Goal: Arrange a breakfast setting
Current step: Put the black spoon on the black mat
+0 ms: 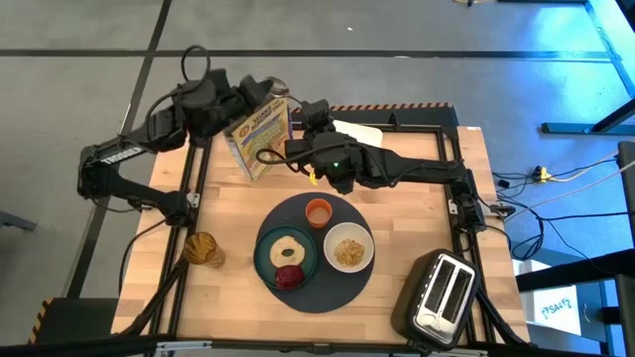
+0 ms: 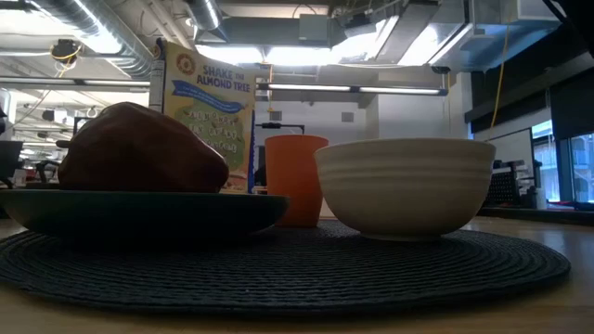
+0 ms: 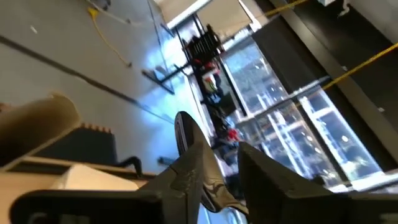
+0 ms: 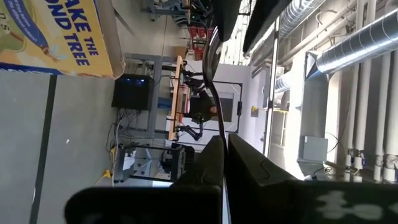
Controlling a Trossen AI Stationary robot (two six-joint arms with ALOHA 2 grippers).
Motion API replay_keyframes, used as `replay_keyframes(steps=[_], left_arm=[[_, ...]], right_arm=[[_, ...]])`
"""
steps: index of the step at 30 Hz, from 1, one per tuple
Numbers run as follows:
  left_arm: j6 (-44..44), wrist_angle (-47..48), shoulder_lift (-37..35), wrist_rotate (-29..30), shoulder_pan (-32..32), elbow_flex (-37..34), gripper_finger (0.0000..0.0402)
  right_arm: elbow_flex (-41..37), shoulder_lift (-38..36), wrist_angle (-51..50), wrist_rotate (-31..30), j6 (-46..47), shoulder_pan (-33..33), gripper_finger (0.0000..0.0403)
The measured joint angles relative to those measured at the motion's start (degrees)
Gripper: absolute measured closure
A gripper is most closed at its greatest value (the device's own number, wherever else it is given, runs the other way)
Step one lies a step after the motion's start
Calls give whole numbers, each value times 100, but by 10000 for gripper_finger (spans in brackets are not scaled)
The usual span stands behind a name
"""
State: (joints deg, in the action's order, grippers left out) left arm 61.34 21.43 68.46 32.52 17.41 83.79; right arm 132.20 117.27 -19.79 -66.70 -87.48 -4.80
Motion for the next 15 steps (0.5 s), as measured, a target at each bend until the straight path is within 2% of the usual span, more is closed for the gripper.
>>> replay_keyframes(steps=[3, 8, 11, 15], left_arm=[[246, 29, -4, -414, 142, 0, 296], [286, 43, -90, -710, 108, -2, 288], [32, 91, -265, -594, -101, -2, 288], [-177, 322, -459, -106, -409, -4, 288]], right_arm=[[0, 0, -15, -20, 0, 0, 403], [0, 0, -11, 52, 21, -5, 403], [2, -2, 73, 165, 75, -16, 403], [9, -15, 82, 167, 85, -22, 403]])
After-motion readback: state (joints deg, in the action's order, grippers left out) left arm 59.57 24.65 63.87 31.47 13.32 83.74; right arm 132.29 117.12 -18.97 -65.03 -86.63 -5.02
